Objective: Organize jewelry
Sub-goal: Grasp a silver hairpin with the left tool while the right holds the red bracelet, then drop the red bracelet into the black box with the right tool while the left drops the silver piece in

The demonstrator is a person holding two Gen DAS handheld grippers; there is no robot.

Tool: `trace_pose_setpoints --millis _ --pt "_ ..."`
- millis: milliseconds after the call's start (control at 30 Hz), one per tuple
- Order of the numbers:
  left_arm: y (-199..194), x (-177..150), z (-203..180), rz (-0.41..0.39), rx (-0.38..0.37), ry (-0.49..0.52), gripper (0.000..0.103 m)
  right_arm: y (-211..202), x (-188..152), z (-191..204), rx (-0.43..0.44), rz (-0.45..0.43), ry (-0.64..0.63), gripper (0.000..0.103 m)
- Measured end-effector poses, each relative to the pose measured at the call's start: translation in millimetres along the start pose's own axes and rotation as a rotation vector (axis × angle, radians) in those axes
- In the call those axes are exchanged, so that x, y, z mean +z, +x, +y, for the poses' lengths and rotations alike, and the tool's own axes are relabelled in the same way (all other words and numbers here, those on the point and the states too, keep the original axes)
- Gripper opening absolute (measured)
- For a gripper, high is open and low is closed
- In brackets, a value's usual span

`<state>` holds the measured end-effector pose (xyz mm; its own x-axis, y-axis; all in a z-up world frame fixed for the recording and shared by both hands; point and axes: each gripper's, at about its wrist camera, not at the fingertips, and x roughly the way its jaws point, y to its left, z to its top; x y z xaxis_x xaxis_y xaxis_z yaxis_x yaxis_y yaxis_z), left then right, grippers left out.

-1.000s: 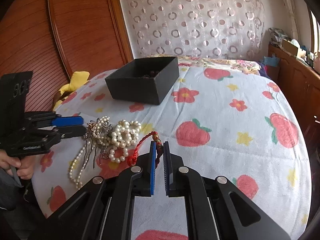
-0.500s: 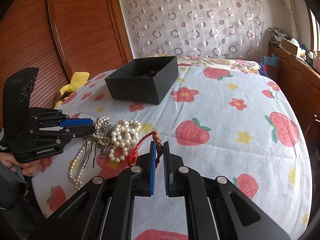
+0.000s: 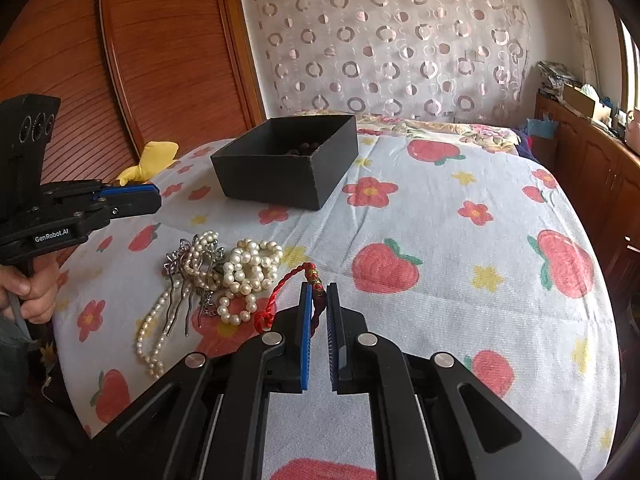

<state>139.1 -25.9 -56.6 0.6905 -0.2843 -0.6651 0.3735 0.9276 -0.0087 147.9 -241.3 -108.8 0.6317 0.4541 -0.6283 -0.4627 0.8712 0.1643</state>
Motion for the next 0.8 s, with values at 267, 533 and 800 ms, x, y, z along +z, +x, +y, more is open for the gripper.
trace_pose_setpoints --millis 267,533,800 --pt "3.9 -11.7 8.0 0.026 -0.036 -0.040 0.013 -0.3 -0.4 -1.0 0.005 -0.001 0.007 0.008" --pt "-12.2 2.3 23.0 -0.016 -0.075 -0.090 0.013 -1.6 2.0 0.9 -0.001 -0.008 -0.007 0.008" --pt "9.0 35.8 29.7 -0.028 -0.031 -0.081 0.014 -13.9 46.2 8.5 -0.004 -0.082 -0.054 0.008"
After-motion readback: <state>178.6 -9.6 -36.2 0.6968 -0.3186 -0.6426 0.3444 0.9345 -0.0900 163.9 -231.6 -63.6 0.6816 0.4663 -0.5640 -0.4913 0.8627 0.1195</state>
